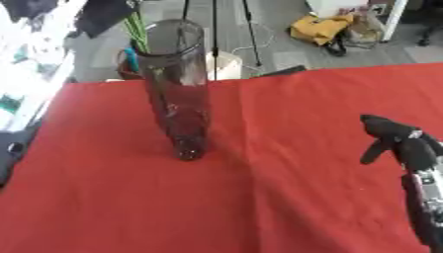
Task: Arrange flowers into the vase.
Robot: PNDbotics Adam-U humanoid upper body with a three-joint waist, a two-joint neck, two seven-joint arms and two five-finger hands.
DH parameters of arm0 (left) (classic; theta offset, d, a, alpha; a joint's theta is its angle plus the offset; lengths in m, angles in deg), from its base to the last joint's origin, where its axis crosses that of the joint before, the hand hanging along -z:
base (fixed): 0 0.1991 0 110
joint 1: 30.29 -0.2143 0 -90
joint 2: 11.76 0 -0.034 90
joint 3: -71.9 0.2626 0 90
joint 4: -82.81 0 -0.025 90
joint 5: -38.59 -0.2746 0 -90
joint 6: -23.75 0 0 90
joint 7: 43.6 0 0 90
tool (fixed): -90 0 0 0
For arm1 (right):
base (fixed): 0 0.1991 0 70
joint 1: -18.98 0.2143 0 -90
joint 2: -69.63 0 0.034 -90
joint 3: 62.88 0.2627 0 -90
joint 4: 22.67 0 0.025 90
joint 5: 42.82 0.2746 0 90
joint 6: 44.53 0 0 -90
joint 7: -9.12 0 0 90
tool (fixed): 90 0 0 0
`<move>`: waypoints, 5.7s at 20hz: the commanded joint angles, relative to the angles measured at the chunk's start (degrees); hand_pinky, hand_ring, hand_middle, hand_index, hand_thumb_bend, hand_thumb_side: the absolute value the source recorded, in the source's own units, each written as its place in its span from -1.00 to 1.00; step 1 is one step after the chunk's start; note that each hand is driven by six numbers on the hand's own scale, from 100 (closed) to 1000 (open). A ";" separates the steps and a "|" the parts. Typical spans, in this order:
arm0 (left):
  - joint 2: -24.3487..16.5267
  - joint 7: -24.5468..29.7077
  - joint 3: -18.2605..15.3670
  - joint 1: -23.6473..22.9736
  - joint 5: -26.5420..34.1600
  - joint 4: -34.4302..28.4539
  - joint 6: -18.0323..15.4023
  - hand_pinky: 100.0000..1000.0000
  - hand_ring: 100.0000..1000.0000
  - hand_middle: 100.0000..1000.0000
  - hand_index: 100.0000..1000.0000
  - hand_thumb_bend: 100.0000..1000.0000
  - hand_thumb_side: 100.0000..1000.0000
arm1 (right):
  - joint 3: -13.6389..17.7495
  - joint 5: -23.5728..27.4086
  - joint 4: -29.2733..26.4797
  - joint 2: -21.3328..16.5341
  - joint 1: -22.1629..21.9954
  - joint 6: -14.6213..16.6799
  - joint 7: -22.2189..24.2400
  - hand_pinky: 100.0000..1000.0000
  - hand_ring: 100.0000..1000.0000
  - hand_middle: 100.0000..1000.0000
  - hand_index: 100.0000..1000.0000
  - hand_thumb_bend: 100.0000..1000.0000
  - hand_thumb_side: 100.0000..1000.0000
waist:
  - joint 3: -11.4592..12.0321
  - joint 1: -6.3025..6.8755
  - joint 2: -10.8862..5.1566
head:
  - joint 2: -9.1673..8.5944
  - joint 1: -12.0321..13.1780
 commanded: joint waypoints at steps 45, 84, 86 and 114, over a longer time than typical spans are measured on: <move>-3.00 10.96 -1.49 0.01 0.95 -0.94 -3.82 0.90 0.87 1.00 1.00 -1.00 1.00 | 0.08 -0.38 -0.77 0.18 0.31 -0.65 0.69 0.67 0.65 -0.35 0.45 -1.00 1.00 | 0.28 -0.31 -1.17 | -1.69 -0.26; -3.09 21.34 -2.61 4.16 -1.36 4.36 -11.54 1.00 1.00 1.00 1.00 -0.35 1.00 | -0.67 -0.10 -0.77 0.30 0.45 -2.52 2.15 0.68 0.65 -0.38 0.45 -1.00 1.00 | -0.40 1.40 -1.02 | -1.61 0.38; -3.55 23.12 -2.73 4.03 -2.48 4.28 -11.62 1.00 1.00 1.00 1.00 -0.36 1.00 | -0.62 -0.05 -0.77 0.23 0.36 -2.56 2.12 0.68 0.65 -0.38 0.45 -1.00 1.00 | -0.25 1.44 -1.15 | -1.52 0.20; -12.03 30.51 -3.93 -2.15 -1.72 -2.43 -9.85 1.00 1.00 1.00 1.00 -0.45 1.00 | 0.49 0.78 -0.77 -0.25 -0.87 -1.73 0.79 0.68 0.65 -0.38 0.45 -1.00 1.00 | 2.16 0.13 -2.51 | 0.22 -2.22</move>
